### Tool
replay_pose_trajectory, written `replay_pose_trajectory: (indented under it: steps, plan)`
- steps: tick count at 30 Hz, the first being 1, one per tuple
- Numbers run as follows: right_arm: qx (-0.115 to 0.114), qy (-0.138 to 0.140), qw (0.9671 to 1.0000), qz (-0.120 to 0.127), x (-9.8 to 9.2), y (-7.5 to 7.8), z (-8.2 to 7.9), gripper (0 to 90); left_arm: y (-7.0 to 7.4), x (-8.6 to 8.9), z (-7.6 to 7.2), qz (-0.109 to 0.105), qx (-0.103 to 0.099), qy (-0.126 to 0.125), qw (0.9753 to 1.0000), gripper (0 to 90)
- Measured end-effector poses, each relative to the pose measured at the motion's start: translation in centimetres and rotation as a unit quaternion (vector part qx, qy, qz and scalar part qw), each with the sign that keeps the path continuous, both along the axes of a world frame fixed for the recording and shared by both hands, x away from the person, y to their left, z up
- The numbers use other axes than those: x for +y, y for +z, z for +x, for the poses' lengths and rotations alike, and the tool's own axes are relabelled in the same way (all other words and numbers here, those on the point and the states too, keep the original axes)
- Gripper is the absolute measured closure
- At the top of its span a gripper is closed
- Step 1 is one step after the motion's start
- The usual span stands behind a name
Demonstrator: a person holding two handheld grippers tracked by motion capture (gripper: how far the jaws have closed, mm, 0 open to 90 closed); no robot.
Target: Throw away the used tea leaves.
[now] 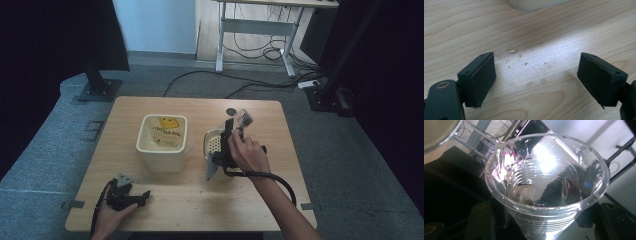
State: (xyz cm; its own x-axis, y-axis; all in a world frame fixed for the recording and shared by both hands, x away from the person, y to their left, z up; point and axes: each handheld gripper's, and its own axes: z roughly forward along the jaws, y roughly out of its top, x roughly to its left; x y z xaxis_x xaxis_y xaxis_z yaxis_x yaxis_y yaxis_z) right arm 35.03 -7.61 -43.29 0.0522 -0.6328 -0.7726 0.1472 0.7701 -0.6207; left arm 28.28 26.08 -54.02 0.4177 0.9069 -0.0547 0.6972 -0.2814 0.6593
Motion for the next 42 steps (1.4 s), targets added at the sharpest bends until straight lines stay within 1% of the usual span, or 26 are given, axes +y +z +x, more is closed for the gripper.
replay_pose_trajectory:
  steps: [2,7,10,11,14,15,16,17,18,19,20,22,23,24,25,26,28,30,32,33,35,36,37,38,40,42]
  plan:
    - [0.003,-0.003,0.9997,-0.024,-0.2,-0.5,0.2,41.7,0.0,0.0,0.0,0.000,0.000,0.000,1.0000,15.3]
    - [-0.007,0.005,0.9996,-0.028,-0.3,-0.6,0.0,41.7,0.0,0.1,0.0,0.000,-0.001,0.002,1.0000,15.3]
    - [-0.012,0.008,0.9995,-0.027,-0.4,-0.4,-0.1,41.8,0.1,0.1,0.0,0.000,-0.001,0.001,1.0000,15.4]
    - [-0.014,0.010,0.9993,-0.032,-0.5,-0.3,-0.1,41.8,0.1,0.0,0.0,0.001,-0.001,0.001,1.0000,15.4]
    - [-0.019,0.005,0.9993,-0.031,-0.3,-0.2,-0.1,42.3,0.0,0.0,0.0,0.001,0.000,0.001,1.0000,15.4]
    - [-0.021,0.005,0.9991,-0.036,-0.1,-0.6,-0.1,42.4,0.0,0.0,0.1,0.002,0.001,0.001,1.0000,15.4]
    - [-0.008,0.008,0.9984,-0.056,0.1,-1.2,-0.2,42.4,0.0,-0.1,0.1,0.002,0.001,0.001,1.0000,15.4]
    - [-0.003,0.010,0.9977,-0.067,0.2,-1.6,-0.3,42.7,0.1,-0.1,0.1,0.002,0.001,0.000,1.0000,15.3]
    - [-0.012,0.008,0.9981,-0.059,0.2,-1.4,-0.1,43.0,0.1,-0.1,0.0,0.001,0.000,-0.001,1.0000,15.4]
    - [-0.022,-0.003,0.9990,-0.038,0.1,-0.8,0.1,43.2,0.1,0.0,0.0,0.001,0.000,-0.001,1.0000,15.3]
    - [-0.036,-0.017,0.9987,-0.033,0.0,-0.3,0.3,43.2,0.0,0.0,0.1,0.002,0.001,-0.001,1.0000,15.4]
    - [-0.034,-0.016,0.9978,-0.056,0.2,-0.3,0.1,43.2,0.0,0.0,0.2,0.002,0.002,0.000,1.0000,15.3]
    - [-0.031,-0.009,0.9981,-0.052,0.2,-0.2,-0.1,43.3,0.1,0.0,0.2,0.001,0.002,0.001,1.0000,15.3]
    - [-0.036,-0.012,0.9983,-0.045,0.3,0.1,-0.1,43.4,0.1,0.1,0.1,0.001,0.001,0.001,1.0000,15.3]
    - [-0.043,-0.021,0.9984,-0.029,0.2,0.6,0.0,43.3,0.1,0.1,0.1,0.002,0.001,0.001,1.0000,15.3]
    - [-0.046,-0.026,0.9982,-0.029,0.1,0.7,0.1,43.3,0.1,0.1,0.1,0.002,0.001,0.000,1.0000,15.4]
    - [-0.045,-0.022,0.9983,-0.032,0.2,0.4,0.0,43.3,0.1,0.0,0.1,0.001,0.001,0.000,1.0000,15.4]
    - [-0.035,-0.021,0.9991,-0.005,0.4,0.4,-0.1,43.5,0.2,0.1,0.0,0.000,0.001,0.001,1.0000,15.4]
    - [-0.030,-0.024,0.9993,0.000,0.3,0.1,-0.1,43.4,0.2,0.1,0.0,0.000,0.000,0.001,1.0000,15.3]
    - [-0.024,-0.023,0.9994,0.011,0.2,0.0,0.0,43.4,0.2,0.1,0.0,0.000,0.000,0.001,1.0000,15.3]
    - [-0.009,-0.021,0.9982,0.055,0.1,0.2,0.1,43.4,0.1,0.2,0.1,0.000,0.000,0.001,1.0000,15.4]
    - [0.002,-0.021,0.9959,0.087,0.1,0.4,0.0,43.4,0.1,0.2,0.1,0.000,0.001,0.002,1.0000,15.3]
    - [0.011,-0.021,0.9920,0.124,0.0,0.6,0.0,43.4,0.1,0.2,0.1,0.000,0.001,0.002,1.0000,15.4]
    - [0.020,-0.018,0.9881,0.151,0.0,0.9,-0.1,43.4,0.1,0.2,0.1,0.001,0.001,0.002,1.0000,15.3]
    - [0.039,-0.012,0.9780,0.205,-0.1,1.3,-0.4,43.4,0.1,0.1,0.1,0.002,0.001,0.000,1.0000,15.4]
    - [0.050,-0.012,0.9680,0.246,-0.3,1.5,-0.5,43.4,0.1,0.1,0.1,0.003,0.001,-0.001,1.0000,15.3]
